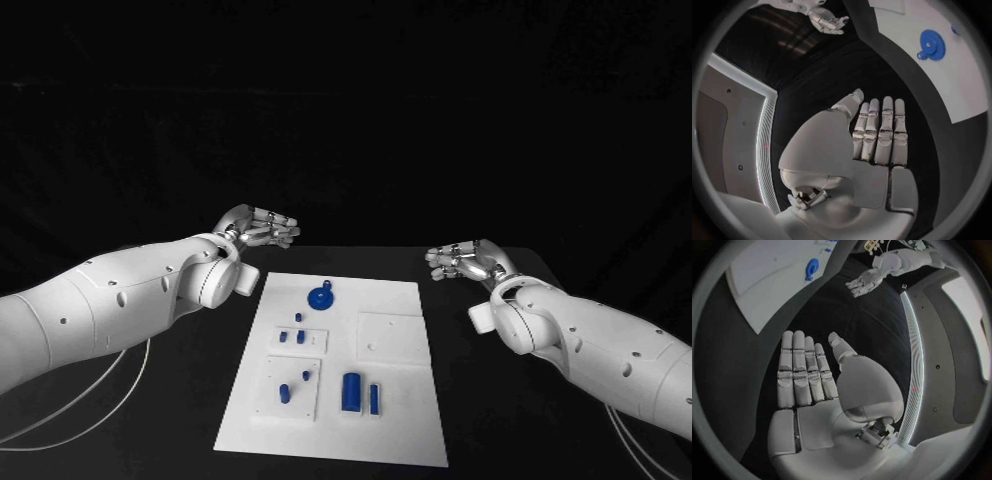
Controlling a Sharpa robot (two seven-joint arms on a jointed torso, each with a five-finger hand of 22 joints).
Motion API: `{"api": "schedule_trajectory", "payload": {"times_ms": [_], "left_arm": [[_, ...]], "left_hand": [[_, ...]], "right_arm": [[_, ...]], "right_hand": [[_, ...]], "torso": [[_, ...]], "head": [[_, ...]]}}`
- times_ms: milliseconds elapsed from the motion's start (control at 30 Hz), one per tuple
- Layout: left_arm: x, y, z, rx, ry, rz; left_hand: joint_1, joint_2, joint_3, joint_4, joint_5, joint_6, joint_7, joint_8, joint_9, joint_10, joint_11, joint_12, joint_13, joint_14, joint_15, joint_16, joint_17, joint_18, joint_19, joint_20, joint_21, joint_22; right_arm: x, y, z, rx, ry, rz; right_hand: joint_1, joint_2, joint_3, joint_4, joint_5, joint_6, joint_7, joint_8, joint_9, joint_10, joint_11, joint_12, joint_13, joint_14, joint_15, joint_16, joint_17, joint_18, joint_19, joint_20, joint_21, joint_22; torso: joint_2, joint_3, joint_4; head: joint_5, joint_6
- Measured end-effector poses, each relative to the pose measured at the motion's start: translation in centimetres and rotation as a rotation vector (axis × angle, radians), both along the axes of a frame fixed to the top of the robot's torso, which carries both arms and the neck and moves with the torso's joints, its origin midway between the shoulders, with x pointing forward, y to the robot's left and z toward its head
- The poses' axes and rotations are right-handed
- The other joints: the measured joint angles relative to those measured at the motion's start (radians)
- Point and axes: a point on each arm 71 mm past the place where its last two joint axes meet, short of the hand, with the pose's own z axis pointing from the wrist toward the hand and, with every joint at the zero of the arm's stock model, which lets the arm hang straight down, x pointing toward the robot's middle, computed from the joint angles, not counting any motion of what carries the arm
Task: Assemble the parts on the task board
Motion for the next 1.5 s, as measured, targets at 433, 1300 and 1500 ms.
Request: {"api": "schedule_trajectory", "payload": {"times_ms": [433, 1300, 1500], "left_arm": [[0.5, 1.8, -0.5, -0.224, 0.000, 0.071], [-10.4, -6.4, -6.3, -0.375, 0.062, 0.078], [-11.2, -6.6, -6.3, -0.365, 0.034, 0.120]], "left_hand": [[-0.064, 0.086, -0.354, 0.018, -0.033, -0.157, -0.021, -0.006, -0.007, -0.106, -0.009, -0.005, -0.005, -0.128, 0.006, -0.005, -0.008, 0.079, -0.040, 0.083, 0.000, -0.593], [-1.344, 0.057, -0.255, 0.021, -0.119, -1.041, -0.108, -0.056, -0.060, -1.118, -0.097, -0.056, -0.057, -1.083, -0.109, -0.055, -0.061, -0.031, -0.853, -0.110, -0.056, -0.789], [-1.394, 0.056, -0.255, 0.021, -0.120, -1.055, -0.108, -0.056, -0.062, -1.134, -0.098, -0.056, -0.057, -1.097, -0.110, -0.055, -0.061, -0.047, -0.866, -0.113, -0.056, -0.791]], "right_arm": [[2.0, -1.7, -1.3, 0.205, 0.073, -0.085], [-6.5, 6.6, 0.5, 0.326, 0.043, -0.006], [-7.9, 7.0, 0.7, 0.350, 0.038, -0.060]], "right_hand": [[-0.038, 0.015, -0.046, 0.048, -0.024, -0.074, -0.011, -0.005, -0.006, -0.154, 0.036, -0.031, -0.124, -0.135, 0.052, -0.082, -0.329, 0.056, -0.194, 0.115, 0.007, -0.496], [-1.220, -0.036, -0.107, 0.156, -0.198, -1.066, -0.128, -0.059, -0.061, -1.174, -0.089, -0.080, -0.176, -1.190, -0.065, -0.135, -0.382, -0.071, -1.102, -0.042, -0.060, -0.555], [-1.237, -0.037, -0.107, 0.156, -0.202, -1.074, -0.130, -0.060, -0.062, -1.182, -0.091, -0.080, -0.176, -1.199, -0.065, -0.135, -0.383, -0.071, -1.106, -0.044, -0.062, -0.556]], "torso": [[-0.019, 0.0018, 0.0016], [-0.099, 0.0450, 0.0517], [-0.101, 0.0455, 0.0524]], "head": [[0.007, 0.046], [-0.021, 0.018], [-0.021, 0.018]]}}
